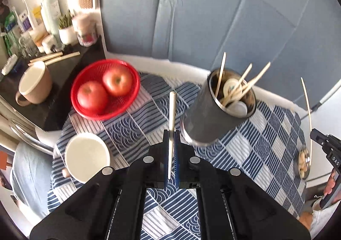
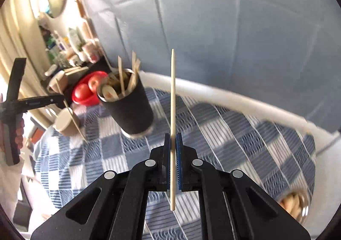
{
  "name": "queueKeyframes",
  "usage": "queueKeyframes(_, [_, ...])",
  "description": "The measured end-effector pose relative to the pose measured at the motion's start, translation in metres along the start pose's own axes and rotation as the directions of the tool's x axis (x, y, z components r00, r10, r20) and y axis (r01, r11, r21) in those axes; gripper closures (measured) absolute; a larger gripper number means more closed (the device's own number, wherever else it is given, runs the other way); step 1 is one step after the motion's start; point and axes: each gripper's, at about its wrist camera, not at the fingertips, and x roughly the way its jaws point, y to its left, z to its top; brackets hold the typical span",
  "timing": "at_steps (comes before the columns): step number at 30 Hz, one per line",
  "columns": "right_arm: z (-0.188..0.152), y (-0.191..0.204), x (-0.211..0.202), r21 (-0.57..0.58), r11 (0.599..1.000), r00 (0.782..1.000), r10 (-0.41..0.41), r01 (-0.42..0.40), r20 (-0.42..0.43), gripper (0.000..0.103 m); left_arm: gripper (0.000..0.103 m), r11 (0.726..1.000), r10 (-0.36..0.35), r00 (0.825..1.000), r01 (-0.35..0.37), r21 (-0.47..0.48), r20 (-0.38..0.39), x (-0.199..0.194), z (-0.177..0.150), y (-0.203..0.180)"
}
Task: Organize utensils
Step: 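Lift both chopsticks upright with both grippers over the black holder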
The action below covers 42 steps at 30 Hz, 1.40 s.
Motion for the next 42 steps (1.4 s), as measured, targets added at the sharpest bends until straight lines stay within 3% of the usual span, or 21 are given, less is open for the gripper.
queueKeyframes(7, [0.049, 0.020, 0.012, -0.064, 0.992, 0.991, 0.112, -0.107, 0.077, 0.098, 0.098, 1.000, -0.008, 0.996, 0.010, -0.023, 0.089, -0.037, 0.031, -0.006])
queueKeyframes(14, [0.079, 0.041, 0.037, -0.104, 0.969, 0.963, 0.237, -0.224, 0.128, 0.098, 0.099, 0.998, -0.048, 0.985, 0.053, -0.025, 0.166, -0.061, 0.058, -0.019])
queueKeyframes(22, [0.092, 0.056, 0.065, -0.144, 0.934, 0.900, 0.354, -0.326, 0.255, 0.098, 0.098, 0.999, -0.050, 0.982, 0.048, 0.014, 0.181, -0.056, 0.078, -0.043])
queueKeyframes(29, [0.098, 0.065, 0.101, -0.173, 0.916, 0.865, 0.399, -0.361, 0.306, 0.098, 0.098, 0.992, -0.120, 0.969, 0.108, 0.064, 0.216, -0.049, 0.091, -0.063])
queueKeyframes(36, [0.090, 0.070, 0.137, -0.163, 0.908, 0.869, 0.418, -0.387, 0.264, 0.098, 0.098, 0.989, -0.119, 0.979, 0.102, 0.106, 0.167, -0.019, 0.090, -0.086])
queueKeyframes(42, [0.077, 0.070, 0.146, -0.173, 0.905, 0.878, 0.420, -0.388, 0.229, 0.098, 0.098, 0.990, -0.119, 0.987, 0.109, 0.086, 0.110, 0.004, 0.082, -0.084])
